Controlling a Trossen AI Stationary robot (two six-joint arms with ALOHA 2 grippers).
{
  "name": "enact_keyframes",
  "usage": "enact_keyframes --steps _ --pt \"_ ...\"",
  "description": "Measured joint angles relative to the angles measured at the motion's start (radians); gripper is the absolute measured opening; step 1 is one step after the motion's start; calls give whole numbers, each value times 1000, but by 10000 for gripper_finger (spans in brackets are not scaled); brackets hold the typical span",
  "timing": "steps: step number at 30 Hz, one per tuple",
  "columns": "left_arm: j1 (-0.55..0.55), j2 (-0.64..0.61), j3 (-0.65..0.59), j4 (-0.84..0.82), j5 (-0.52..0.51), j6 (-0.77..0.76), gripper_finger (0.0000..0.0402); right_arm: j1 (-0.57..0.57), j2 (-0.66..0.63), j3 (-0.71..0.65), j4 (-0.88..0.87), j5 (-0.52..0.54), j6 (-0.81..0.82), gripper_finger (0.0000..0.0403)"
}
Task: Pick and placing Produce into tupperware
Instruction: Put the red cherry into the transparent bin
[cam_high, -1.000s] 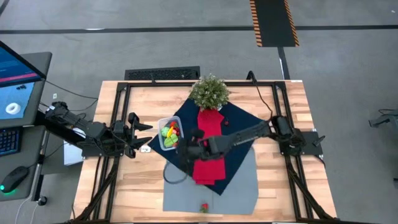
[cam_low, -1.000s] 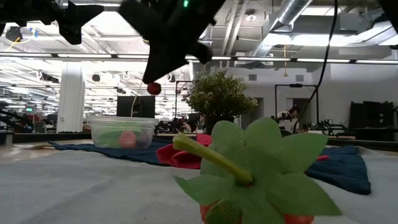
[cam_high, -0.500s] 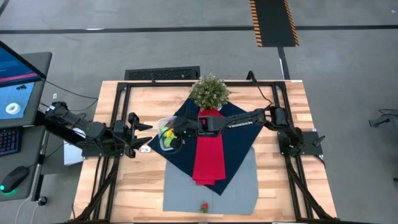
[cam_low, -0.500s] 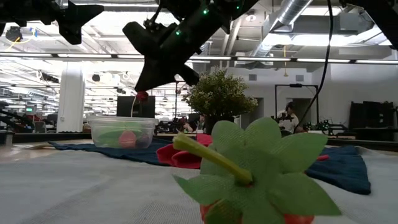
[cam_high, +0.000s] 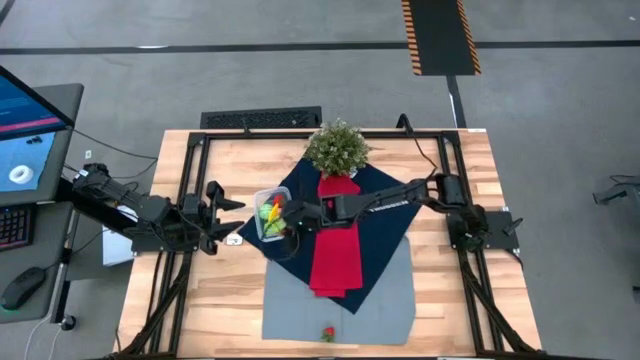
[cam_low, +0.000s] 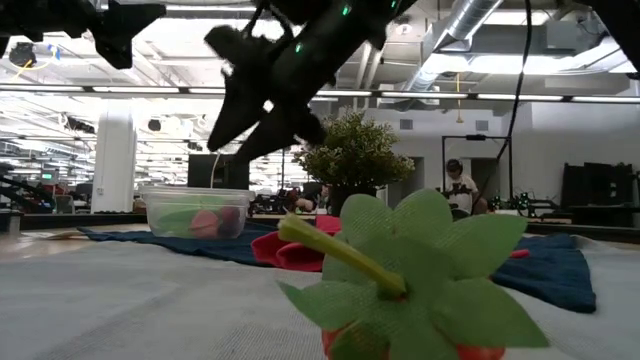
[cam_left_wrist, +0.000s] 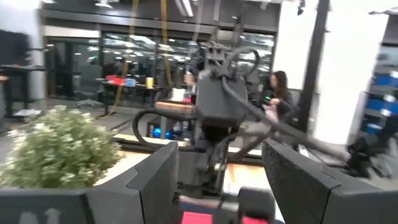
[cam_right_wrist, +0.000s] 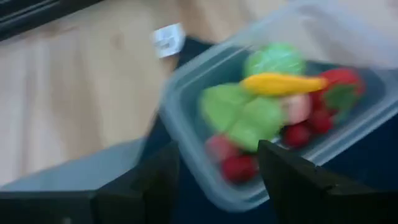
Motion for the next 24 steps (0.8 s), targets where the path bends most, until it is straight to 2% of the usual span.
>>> enact_keyframes --steps 5,12,18,22,24 --pt "0 2 0 -5 107 46 222 74 -30 2 -139 -12 64 237" --pt "0 57 3 -3 101 24 222 255 -87 1 -288 238 140 208" --pt "0 138 40 1 -135 -64 222 402 -151 2 -413 401 302 185" --pt "5 184 40 -1 -237 -123 222 466 -162 2 -544 476 422 173" --pt "14 200 40 16 -254 -131 222 475 -155 2 -633 529 468 164"
